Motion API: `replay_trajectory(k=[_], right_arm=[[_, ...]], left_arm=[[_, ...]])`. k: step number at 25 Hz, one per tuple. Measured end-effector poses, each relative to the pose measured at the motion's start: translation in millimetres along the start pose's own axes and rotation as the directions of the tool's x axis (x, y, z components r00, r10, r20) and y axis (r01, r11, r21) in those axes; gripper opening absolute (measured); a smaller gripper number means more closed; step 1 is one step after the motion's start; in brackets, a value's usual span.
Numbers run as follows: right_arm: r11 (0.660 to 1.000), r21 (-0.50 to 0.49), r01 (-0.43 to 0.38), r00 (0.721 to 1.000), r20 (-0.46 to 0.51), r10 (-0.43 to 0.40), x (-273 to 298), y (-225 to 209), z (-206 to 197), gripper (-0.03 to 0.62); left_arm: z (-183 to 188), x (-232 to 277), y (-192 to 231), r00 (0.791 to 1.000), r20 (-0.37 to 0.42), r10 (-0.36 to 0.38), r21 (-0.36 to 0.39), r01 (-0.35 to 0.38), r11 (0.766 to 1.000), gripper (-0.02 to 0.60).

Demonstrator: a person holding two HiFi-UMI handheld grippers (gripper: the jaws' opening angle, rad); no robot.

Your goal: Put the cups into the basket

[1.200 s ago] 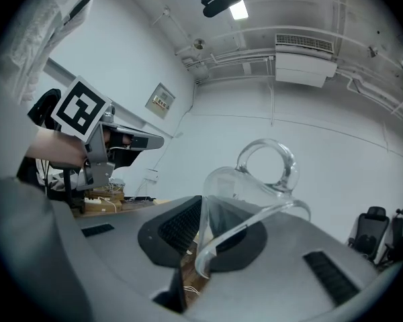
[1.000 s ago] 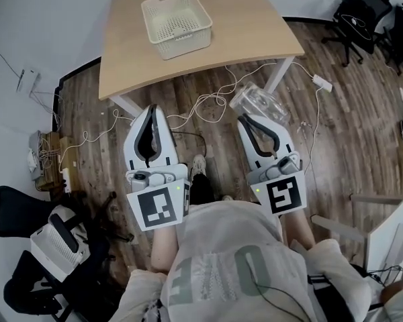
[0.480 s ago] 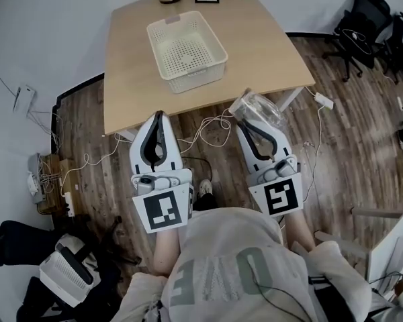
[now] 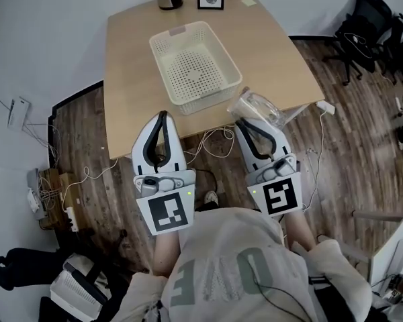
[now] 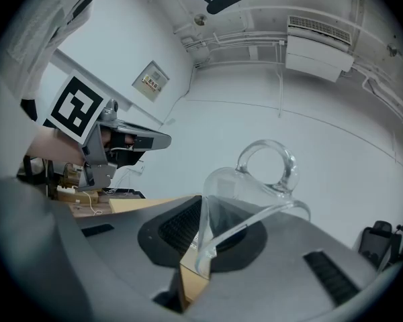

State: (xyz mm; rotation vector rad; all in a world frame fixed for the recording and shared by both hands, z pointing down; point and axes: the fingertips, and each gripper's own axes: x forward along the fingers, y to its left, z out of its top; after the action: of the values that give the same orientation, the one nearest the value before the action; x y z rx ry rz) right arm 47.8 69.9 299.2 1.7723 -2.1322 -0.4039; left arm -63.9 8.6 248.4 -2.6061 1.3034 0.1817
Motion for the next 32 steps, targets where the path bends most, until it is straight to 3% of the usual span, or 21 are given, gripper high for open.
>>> replay_trajectory(k=[8, 15, 20, 32], right_arm=[[1.000, -0.004, -0.004, 0.998, -0.060, 0.004, 50.3, -8.7, -13.3, 0.023], [0.998, 0.061, -0.008, 1.000, -0.015, 0.009, 91.9, -33.8, -24.6, 0.023], [0.995, -0.024, -0.099, 0.994, -0.040, 0.098, 130.1, -57.2, -35.8, 0.023], [0.980, -0.029, -0.199, 0.980, 0.008, 0.199, 208.5, -132.3, -44.8, 0.023]], left_arm=[[-29.5, 41.0, 24.0, 0.999, -0.041, -0.015, -0.035, 0.014, 0.999, 0.008], [-47.5, 78.9, 35.6, 0.998, -0.051, 0.021, -0.022, -0.022, 1.000, 0.008], [-49.4, 119.4, 44.0, 0.997, -0.037, 0.074, -0.009, -0.074, 0.997, 0.008], [-56.3, 215.9, 40.9, 0.985, -0.085, 0.153, 0.054, -0.149, 0.987, 0.008]])
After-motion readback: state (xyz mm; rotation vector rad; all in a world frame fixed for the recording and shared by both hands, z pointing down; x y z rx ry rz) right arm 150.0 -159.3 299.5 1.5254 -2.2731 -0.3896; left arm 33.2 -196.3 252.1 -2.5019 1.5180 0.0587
